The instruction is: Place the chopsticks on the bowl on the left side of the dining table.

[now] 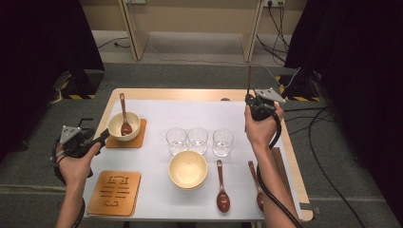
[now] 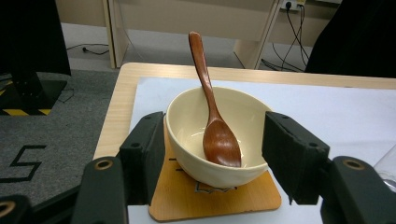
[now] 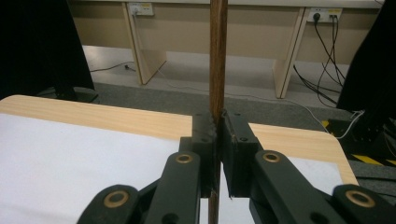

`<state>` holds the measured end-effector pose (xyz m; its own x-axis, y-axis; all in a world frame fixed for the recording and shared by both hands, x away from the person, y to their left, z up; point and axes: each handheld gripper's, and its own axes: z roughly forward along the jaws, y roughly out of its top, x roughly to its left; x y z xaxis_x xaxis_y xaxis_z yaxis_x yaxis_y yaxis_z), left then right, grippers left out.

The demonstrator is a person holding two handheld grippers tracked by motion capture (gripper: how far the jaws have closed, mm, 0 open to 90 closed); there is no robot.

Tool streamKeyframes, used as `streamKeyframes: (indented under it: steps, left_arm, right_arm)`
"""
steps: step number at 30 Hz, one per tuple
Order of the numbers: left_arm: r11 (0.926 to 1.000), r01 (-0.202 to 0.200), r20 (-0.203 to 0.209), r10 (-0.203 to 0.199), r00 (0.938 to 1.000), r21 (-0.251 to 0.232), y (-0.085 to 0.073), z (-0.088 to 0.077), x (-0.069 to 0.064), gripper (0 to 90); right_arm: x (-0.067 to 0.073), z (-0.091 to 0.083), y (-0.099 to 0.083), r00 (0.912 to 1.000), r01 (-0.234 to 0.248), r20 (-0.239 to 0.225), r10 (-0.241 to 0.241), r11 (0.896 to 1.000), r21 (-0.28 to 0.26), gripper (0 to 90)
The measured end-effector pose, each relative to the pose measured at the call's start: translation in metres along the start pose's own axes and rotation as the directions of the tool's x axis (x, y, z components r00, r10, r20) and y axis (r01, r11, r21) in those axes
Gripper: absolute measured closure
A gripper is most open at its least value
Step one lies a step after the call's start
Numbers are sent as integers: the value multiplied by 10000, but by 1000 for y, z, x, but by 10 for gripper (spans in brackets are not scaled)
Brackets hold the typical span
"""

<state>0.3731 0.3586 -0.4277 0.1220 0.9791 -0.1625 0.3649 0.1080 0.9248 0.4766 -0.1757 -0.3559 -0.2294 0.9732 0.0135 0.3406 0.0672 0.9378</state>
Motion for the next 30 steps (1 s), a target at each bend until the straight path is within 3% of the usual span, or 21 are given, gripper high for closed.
streamKeyframes:
  steps: [30]
  left_arm:
    - [10000,-8,10,8,10000,5,0,0,0,390]
  right_arm:
    - [19,12,9,9994,179,-299,-185,9996,-221,846]
